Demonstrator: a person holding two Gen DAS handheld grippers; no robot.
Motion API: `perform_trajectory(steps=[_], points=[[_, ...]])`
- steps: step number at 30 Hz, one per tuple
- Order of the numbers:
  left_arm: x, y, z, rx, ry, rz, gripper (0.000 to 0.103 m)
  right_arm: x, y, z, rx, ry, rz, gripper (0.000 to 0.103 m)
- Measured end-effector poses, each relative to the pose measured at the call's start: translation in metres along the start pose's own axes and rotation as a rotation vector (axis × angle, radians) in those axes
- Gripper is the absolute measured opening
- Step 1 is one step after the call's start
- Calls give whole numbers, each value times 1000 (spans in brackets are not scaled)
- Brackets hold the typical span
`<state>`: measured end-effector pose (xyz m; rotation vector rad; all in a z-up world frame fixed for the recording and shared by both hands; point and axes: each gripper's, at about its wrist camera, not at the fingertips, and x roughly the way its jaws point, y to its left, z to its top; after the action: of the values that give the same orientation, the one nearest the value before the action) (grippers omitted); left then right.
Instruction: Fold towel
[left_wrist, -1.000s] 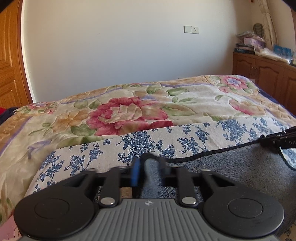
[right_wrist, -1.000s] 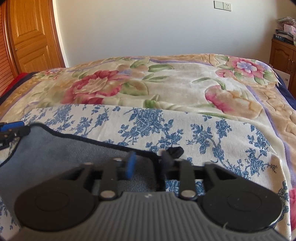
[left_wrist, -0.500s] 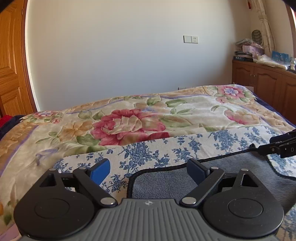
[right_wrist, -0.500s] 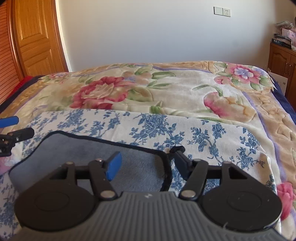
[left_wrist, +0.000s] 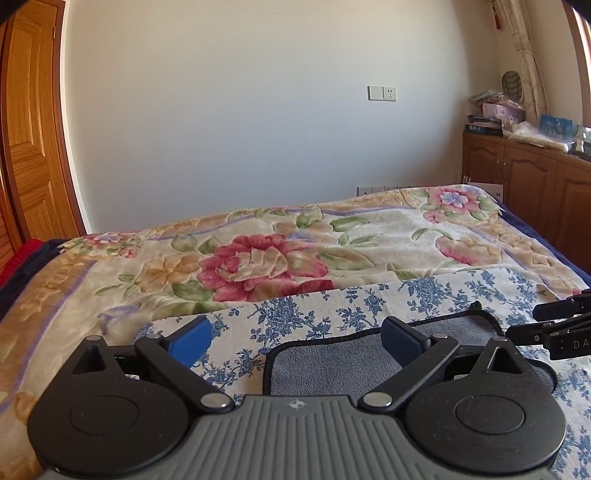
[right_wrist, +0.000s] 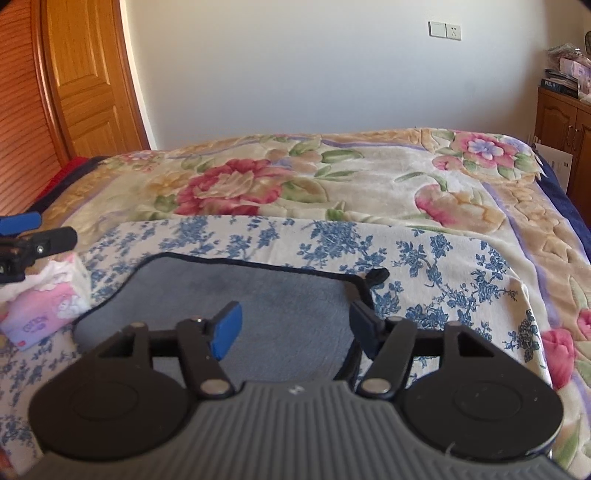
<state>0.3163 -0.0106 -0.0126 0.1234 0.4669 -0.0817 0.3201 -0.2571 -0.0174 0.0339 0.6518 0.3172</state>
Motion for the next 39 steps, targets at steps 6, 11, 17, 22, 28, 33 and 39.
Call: perform_trajectory(steps=[6, 11, 17, 22, 28, 33, 39], points=[[-22, 2, 6, -4, -6, 1, 100, -22, 12, 3, -7, -27, 2, 66], [-43, 3, 12, -5, -20, 2, 100, -42, 19, 6, -10, -50, -5, 71], [-71, 4, 20, 4, -43, 9, 100, -67, 27, 11, -24, -79, -27, 83], [-97, 2, 26, 16, -68, 11, 100, -91, 33, 18, -29, -112, -27, 89], [-131, -4, 29, 25, -93, 5, 101, -118, 44, 23, -46, -151, -38, 100], [-157, -9, 29, 38, -101, 0, 101, -136, 49, 24, -39, -167, -31, 100], [-191, -10, 32, 33, -137, -1, 102, -158, 55, 19, -31, -184, -28, 103]])
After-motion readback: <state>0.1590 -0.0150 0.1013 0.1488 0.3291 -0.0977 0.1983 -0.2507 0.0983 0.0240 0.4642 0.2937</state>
